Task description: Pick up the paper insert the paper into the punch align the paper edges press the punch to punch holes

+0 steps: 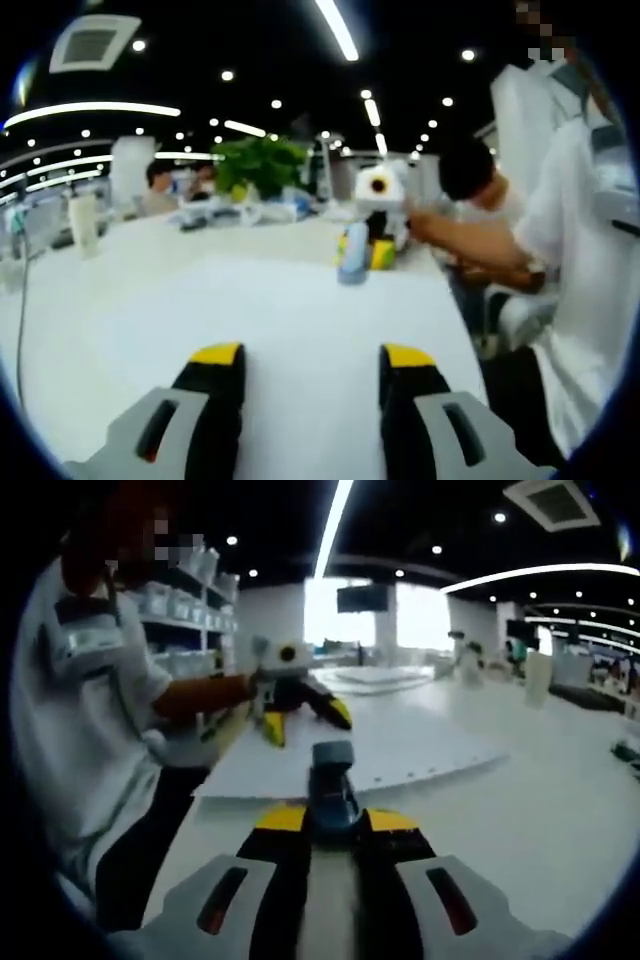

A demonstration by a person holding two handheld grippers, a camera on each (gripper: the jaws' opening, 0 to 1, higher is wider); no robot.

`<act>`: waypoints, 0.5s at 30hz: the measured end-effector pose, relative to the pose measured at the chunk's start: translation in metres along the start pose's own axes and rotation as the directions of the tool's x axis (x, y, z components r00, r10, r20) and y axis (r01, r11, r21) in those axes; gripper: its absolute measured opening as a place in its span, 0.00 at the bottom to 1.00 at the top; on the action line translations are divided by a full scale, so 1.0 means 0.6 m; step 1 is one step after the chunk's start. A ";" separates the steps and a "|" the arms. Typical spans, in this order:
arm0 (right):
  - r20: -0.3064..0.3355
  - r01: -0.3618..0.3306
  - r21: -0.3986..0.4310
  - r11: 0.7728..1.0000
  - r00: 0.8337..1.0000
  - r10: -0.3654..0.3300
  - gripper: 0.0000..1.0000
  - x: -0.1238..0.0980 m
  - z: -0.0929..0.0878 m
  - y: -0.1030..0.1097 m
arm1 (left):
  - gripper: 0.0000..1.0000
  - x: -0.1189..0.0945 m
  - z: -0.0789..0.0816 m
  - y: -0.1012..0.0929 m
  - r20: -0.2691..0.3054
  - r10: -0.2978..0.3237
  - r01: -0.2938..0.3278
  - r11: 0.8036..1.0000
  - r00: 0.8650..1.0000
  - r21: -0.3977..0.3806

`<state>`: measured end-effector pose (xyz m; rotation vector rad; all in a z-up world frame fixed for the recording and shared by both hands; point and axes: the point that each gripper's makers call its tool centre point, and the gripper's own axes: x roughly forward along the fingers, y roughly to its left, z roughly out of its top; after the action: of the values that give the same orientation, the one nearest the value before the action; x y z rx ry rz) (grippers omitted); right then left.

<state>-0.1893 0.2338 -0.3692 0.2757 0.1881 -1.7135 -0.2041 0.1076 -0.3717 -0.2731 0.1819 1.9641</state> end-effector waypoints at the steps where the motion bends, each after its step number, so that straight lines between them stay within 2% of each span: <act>1: 0.003 0.000 -0.005 1.000 1.000 0.000 0.22 0.000 0.001 0.001 | 0.54 0.000 0.000 0.000 0.000 0.000 0.000 1.000 1.000 0.000; 15: -0.008 0.005 -0.072 0.997 1.000 -0.006 0.21 0.000 0.003 0.014 | 0.54 0.000 0.000 -0.001 0.001 -0.002 0.002 1.000 1.000 0.000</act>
<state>-0.1814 0.2320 -0.3674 0.2292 0.2570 -1.7076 -0.2038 0.1076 -0.3717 -0.2727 0.1806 1.9617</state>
